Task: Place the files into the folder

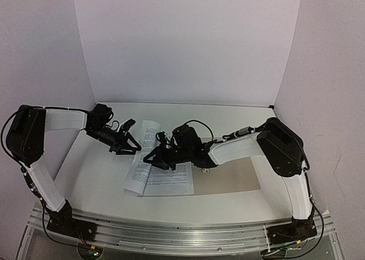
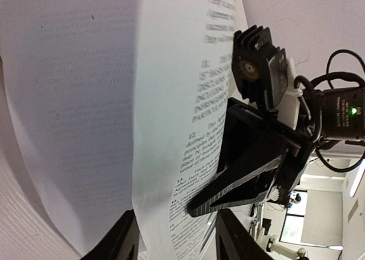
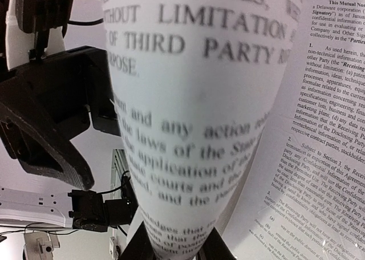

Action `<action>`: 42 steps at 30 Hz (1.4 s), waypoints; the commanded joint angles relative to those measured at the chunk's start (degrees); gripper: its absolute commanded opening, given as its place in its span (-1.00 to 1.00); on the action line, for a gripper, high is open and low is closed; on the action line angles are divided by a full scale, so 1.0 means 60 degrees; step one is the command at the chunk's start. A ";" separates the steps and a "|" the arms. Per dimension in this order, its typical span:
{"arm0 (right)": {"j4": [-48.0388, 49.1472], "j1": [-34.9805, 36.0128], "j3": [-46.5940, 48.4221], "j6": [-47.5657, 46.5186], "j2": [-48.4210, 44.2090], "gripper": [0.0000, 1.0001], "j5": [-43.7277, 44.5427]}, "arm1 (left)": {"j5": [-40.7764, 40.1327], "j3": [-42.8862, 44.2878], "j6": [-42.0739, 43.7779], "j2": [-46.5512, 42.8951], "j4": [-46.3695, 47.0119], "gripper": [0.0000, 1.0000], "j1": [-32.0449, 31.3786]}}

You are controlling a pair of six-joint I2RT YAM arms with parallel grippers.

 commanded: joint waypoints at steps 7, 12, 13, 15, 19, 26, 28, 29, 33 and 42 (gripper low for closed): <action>0.0405 -0.0049 0.0349 -0.0247 -0.0231 -0.53 -0.0511 | 0.1124 -0.0322 -0.0542 -0.0214 0.0913 -0.44 -0.0054; 0.0471 -0.0053 0.0332 -0.0240 -0.0242 -0.53 -0.0536 | 0.1383 -0.0269 -0.0473 -0.0270 0.0834 -0.90 -0.0054; 0.0465 -0.0063 0.0348 -0.0253 -0.0243 -0.52 -0.0563 | 0.1404 -0.0205 -0.0473 -0.0281 0.0781 -0.99 -0.0051; 0.0469 -0.0077 0.0336 -0.0279 -0.0282 -0.48 -0.0598 | 0.1364 -0.0109 -0.0465 -0.0319 0.0668 -1.00 -0.0061; 0.0440 -0.0450 -0.0426 -0.0599 -0.1125 -0.03 -0.0610 | 0.0226 0.1602 0.0599 -0.0298 -0.0845 -1.00 -0.0067; 0.0017 -0.1620 -0.2943 -0.1886 -0.4198 0.40 0.0263 | -0.3188 0.4871 0.3682 -0.0089 -0.3685 -1.00 -0.1100; -0.0363 -0.1880 -0.3483 -0.2304 -0.4880 0.46 0.0668 | -0.4189 0.5405 0.4314 -0.0136 -0.4119 -1.00 -0.1692; -0.0461 -0.2003 -0.3692 -0.2426 -0.5167 0.48 0.0762 | -0.4475 0.5699 0.4606 -0.0130 -0.4269 -1.00 -0.1873; -0.0639 -0.2449 -0.4230 -0.2859 -0.5929 0.61 0.1051 | -0.6450 0.6870 0.6108 -0.0289 -0.4921 -1.00 -0.3105; -0.0139 -0.2500 -0.5163 -0.6342 -0.7097 0.76 0.2697 | -1.0588 0.7511 0.8801 -0.1552 -0.3067 -1.00 -0.4492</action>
